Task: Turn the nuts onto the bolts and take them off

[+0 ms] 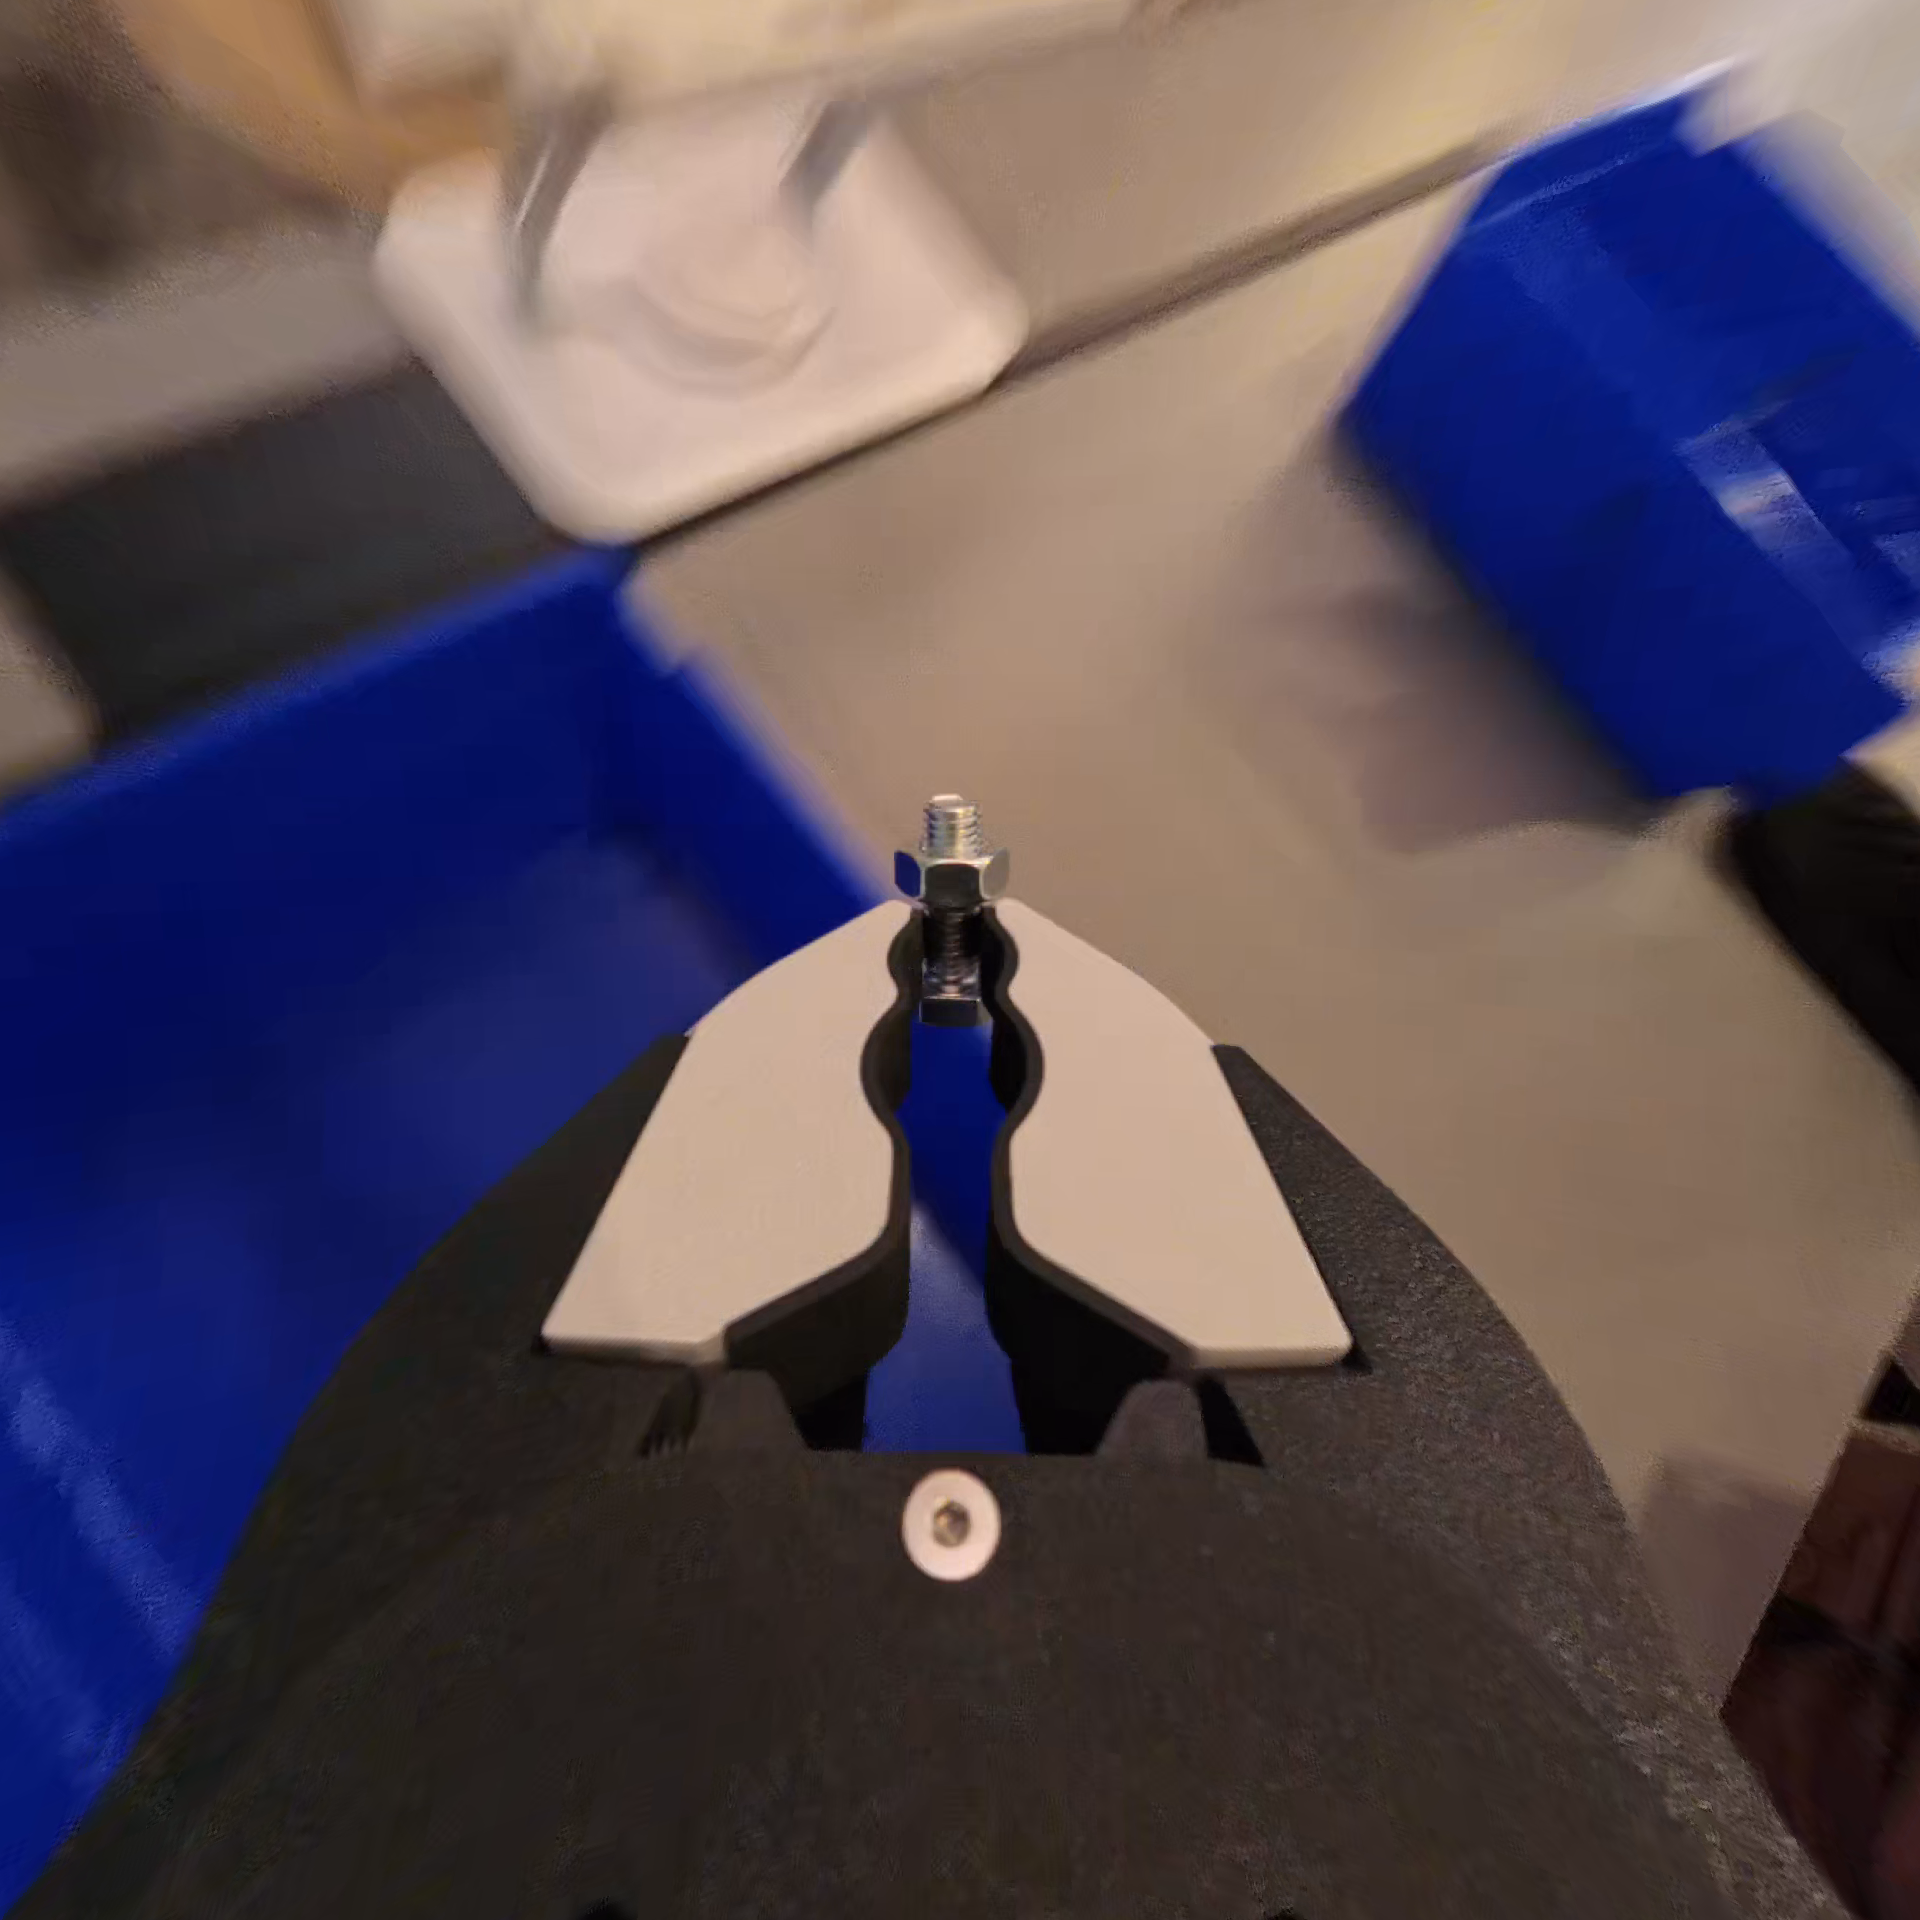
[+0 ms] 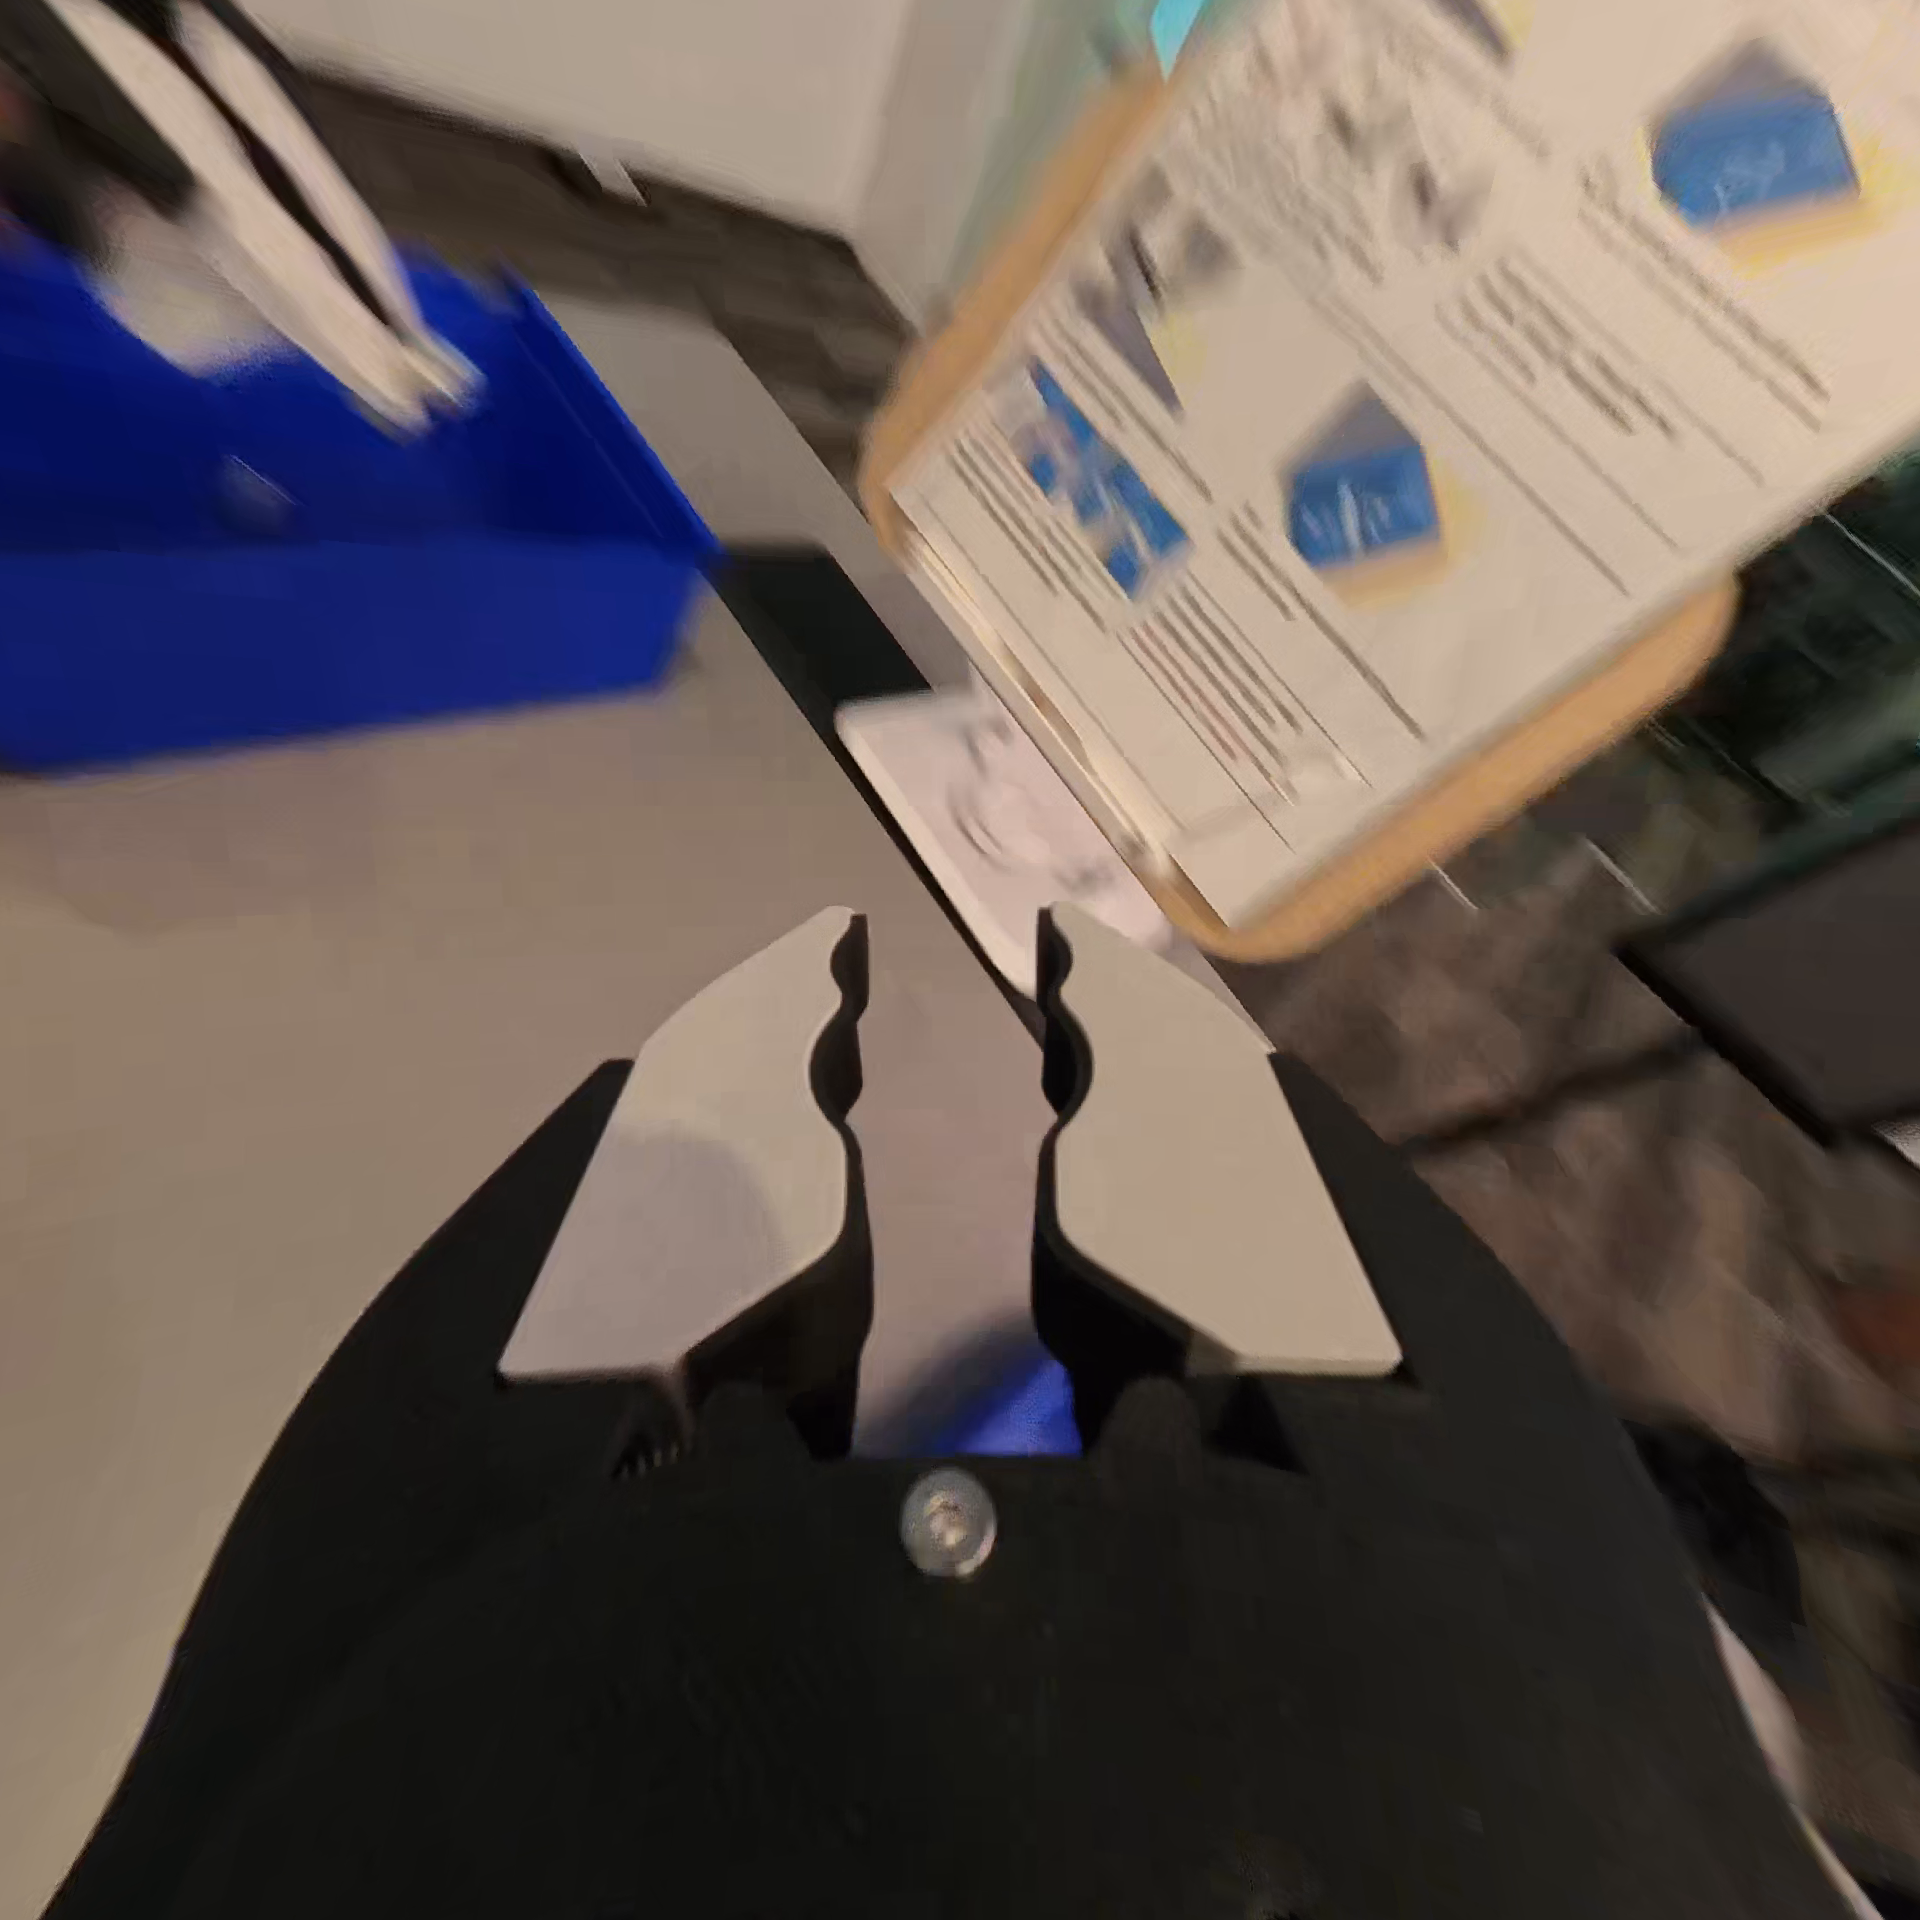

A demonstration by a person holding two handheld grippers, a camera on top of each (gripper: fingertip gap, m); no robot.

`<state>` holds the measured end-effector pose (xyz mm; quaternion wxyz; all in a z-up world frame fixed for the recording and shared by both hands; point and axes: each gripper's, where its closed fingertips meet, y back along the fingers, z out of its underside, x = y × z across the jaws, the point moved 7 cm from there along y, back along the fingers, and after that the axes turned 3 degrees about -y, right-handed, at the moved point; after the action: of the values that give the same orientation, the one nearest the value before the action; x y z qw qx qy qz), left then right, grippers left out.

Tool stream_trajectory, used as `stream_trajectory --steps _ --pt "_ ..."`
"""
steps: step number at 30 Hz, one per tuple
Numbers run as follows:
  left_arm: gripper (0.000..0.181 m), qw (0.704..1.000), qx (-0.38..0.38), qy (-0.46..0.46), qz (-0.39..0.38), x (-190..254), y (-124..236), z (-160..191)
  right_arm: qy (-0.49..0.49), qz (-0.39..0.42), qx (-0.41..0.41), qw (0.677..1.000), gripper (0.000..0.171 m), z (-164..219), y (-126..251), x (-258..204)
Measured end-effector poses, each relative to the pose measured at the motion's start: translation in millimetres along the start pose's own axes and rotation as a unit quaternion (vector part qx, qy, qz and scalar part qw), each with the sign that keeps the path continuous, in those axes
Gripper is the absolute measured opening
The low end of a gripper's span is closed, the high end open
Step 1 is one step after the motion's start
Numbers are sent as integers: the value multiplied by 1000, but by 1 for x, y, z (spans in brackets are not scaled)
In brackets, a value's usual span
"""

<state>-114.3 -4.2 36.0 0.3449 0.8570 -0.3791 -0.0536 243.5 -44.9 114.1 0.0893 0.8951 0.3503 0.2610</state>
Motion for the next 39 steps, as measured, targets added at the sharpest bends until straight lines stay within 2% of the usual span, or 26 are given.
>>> stream_trajectory --steps 2,4,6,8,13,23,24,26,29,32,36,39 --pt "9 987 102 -92 80 48 10 -29 -39 -105 108 988 30 -22 5 -22" --pt "9 958 192 -162 138 96 16 -48 -81 -224 209 949 25 -41 15 -44" --pt "9 935 233 -188 191 134 15 -56 -110 -296 275 908 22 -51 23 -56" --pt "9 925 238 -193 225 159 11 -58 -130 -326 300 887 22 -54 23 -61" --pt "9 912 237 -206 263 187 2 -57 -153 -354 293 875 21 -53 9 -73" --pt "9 903 245 -223 274 197 3 -55 -191 -409 270 850 10 -48 -4 -81" --pt "10 900 252 -222 276 197 5 -56 -187 -408 270 852 10 -48 -3 -80" --pt "28 897 268 -220 273 194 10 -55 -175 -396 284 855 10 -49 1 -78" --pt "32 893 283 -237 258 192 11 -52 -156 -383 289 863 10 -51 5 -78" --pt "45 901 252 -259 240 200 -2 -48 -139 -390 295 861 10 -52 7 -83" --pt "43 895 244 -293 232 216 -15 -43 -117 -406 290 859 10 -51 6 -90" --pt "39 890 233 -288 267 223 -19 -40 -97 -427 292 850 10 -52 9 -96"
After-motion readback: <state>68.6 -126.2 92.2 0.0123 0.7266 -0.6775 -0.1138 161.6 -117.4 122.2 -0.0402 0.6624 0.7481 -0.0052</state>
